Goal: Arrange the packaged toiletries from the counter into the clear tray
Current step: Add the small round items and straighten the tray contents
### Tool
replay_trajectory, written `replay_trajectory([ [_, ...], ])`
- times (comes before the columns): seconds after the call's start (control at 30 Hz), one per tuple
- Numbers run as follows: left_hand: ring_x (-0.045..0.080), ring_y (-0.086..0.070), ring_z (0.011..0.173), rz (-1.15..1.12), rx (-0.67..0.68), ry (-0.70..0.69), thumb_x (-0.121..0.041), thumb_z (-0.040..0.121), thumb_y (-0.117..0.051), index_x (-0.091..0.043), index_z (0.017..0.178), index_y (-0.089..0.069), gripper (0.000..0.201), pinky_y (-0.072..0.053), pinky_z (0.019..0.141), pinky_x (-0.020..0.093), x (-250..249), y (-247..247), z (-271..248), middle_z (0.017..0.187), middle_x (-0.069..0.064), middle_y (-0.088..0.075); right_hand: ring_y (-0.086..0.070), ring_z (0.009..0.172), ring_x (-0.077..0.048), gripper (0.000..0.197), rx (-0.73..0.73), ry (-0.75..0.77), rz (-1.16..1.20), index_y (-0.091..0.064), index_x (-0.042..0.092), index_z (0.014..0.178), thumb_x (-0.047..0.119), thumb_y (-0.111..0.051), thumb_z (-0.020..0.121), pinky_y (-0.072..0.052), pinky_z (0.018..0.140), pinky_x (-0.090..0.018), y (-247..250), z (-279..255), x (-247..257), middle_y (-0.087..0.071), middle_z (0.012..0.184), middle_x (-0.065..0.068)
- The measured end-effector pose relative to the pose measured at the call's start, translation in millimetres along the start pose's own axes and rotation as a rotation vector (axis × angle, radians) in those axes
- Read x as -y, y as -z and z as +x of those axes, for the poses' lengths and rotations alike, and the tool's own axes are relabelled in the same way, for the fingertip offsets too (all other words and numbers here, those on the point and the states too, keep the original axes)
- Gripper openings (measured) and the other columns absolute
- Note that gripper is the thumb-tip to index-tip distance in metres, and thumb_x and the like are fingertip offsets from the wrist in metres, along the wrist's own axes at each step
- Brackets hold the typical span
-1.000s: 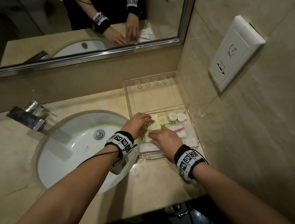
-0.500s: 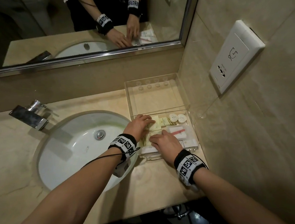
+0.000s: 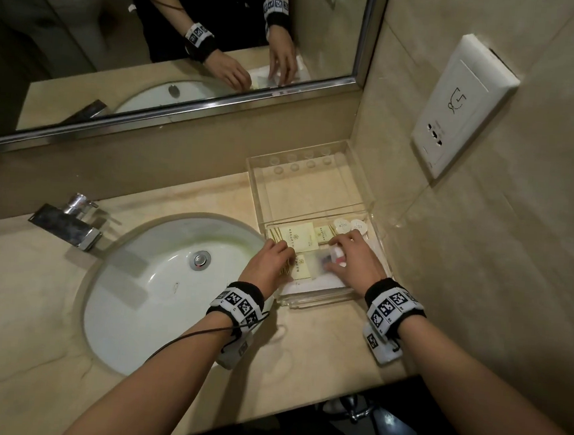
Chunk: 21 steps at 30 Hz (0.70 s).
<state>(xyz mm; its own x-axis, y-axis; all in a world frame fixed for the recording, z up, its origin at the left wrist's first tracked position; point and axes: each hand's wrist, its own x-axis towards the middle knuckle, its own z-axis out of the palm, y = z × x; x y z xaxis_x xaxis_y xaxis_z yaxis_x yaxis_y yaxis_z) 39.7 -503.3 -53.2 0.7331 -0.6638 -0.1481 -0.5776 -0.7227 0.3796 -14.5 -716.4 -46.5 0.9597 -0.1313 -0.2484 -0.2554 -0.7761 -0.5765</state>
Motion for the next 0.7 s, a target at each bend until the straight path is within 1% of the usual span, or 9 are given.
replay_trajectory([
  [0.07,0.021,-0.045,0.1,-0.037,-0.006,-0.002,-0.019,0.078,-0.073,-0.017,0.1,-0.06,0.026,-0.046,0.081,0.035,-1.9,0.9,0.0,0.103,0.0,-0.059,-0.063,0.078,-0.009,0.04,-0.025,0.026,0.036,-0.059,0.019,0.115,0.027,-0.077,0.08,-0.057,0.076,-0.032,3.2,-2.9,-1.3,-0.049,0.117,0.001],
  [0.13,0.018,-0.047,0.094,-0.105,-0.017,-0.007,-0.021,0.08,-0.071,-0.017,0.095,-0.064,0.017,-0.046,0.078,0.032,-4.5,3.6,0.5,0.096,-0.001,-0.06,-0.058,0.073,-0.002,0.029,-0.098,0.044,0.101,-0.062,0.02,0.105,0.02,-0.076,0.08,-0.056,0.073,-0.029,9.6,-9.1,-2.1,-0.055,0.105,0.004],
  [0.17,0.016,-0.048,0.089,-0.138,0.0,-0.017,-0.024,0.081,-0.071,-0.017,0.092,-0.065,0.015,-0.046,0.077,0.03,-6.0,4.5,0.2,0.092,-0.002,-0.06,-0.058,0.073,-0.002,0.023,-0.12,0.038,0.128,-0.063,0.02,0.098,0.018,-0.076,0.08,-0.056,0.073,-0.028,12.9,-13.6,-3.1,-0.058,0.098,0.006],
  [0.23,0.011,-0.048,0.082,-0.169,0.059,-0.047,-0.03,0.08,-0.073,-0.018,0.09,-0.066,0.017,-0.047,0.075,0.026,-10.0,4.7,-1.3,0.088,-0.003,-0.061,-0.061,0.075,-0.005,0.015,-0.089,-0.017,0.141,-0.065,0.022,0.086,0.017,-0.077,0.078,-0.057,0.074,-0.029,17.2,-22.9,-7.5,-0.064,0.085,0.01],
  [0.33,0.009,-0.051,0.079,-0.194,0.101,-0.036,-0.025,0.077,-0.076,-0.018,0.092,-0.068,0.018,-0.048,0.075,0.023,-15.1,0.5,-5.2,0.091,-0.002,-0.064,-0.063,0.073,-0.009,0.021,-0.02,-0.13,0.082,-0.064,0.023,0.079,0.016,-0.082,0.072,-0.058,0.073,-0.031,15.3,-34.1,-18.6,-0.063,0.077,0.011],
  [0.43,0.011,-0.052,0.078,-0.217,0.082,0.02,-0.019,0.076,-0.077,-0.016,0.093,-0.067,0.02,-0.042,0.072,0.018,-19.2,-5.1,-8.7,0.092,-0.001,-0.064,-0.059,0.07,-0.012,0.024,-0.082,-0.189,0.053,-0.061,0.02,0.077,0.013,-0.083,0.071,-0.056,0.071,-0.032,10.8,-39.6,-29.5,-0.06,0.078,0.005],
  [0.53,0.014,-0.054,0.079,-0.25,0.059,0.085,-0.016,0.074,-0.078,-0.014,0.093,-0.066,0.023,-0.045,0.074,0.022,-21.1,-9.3,-9.4,0.089,-0.001,-0.062,-0.057,0.073,-0.015,0.025,-0.163,-0.209,0.007,-0.058,0.018,0.078,0.011,-0.082,0.072,-0.054,0.071,-0.036,10.0,-40.7,-32.7,-0.055,0.084,0.003],
  [0.6,0.014,-0.053,0.079,-0.265,0.05,0.107,-0.013,0.073,-0.078,-0.013,0.092,-0.066,0.022,-0.046,0.074,0.023,-23.3,-11.2,-8.9,0.088,-0.001,-0.06,-0.058,0.08,-0.019,0.025,-0.194,-0.231,-0.033,-0.057,0.017,0.082,0.012,-0.081,0.074,-0.054,0.076,-0.039,9.5,-40.9,-32.5,-0.053,0.092,0.001],
  [0.7,0.018,-0.056,0.078,-0.286,0.038,0.125,-0.009,0.072,-0.077,-0.011,0.09,-0.065,0.022,-0.048,0.075,0.028,-27.9,-11.6,-7.1,0.087,0.001,-0.06,-0.058,0.092,-0.023,0.025,-0.207,-0.259,-0.065,-0.058,0.014,0.092,0.011,-0.078,0.077,-0.052,0.085,-0.04,7.4,-40.1,-32.8,-0.053,0.105,-0.005],
])
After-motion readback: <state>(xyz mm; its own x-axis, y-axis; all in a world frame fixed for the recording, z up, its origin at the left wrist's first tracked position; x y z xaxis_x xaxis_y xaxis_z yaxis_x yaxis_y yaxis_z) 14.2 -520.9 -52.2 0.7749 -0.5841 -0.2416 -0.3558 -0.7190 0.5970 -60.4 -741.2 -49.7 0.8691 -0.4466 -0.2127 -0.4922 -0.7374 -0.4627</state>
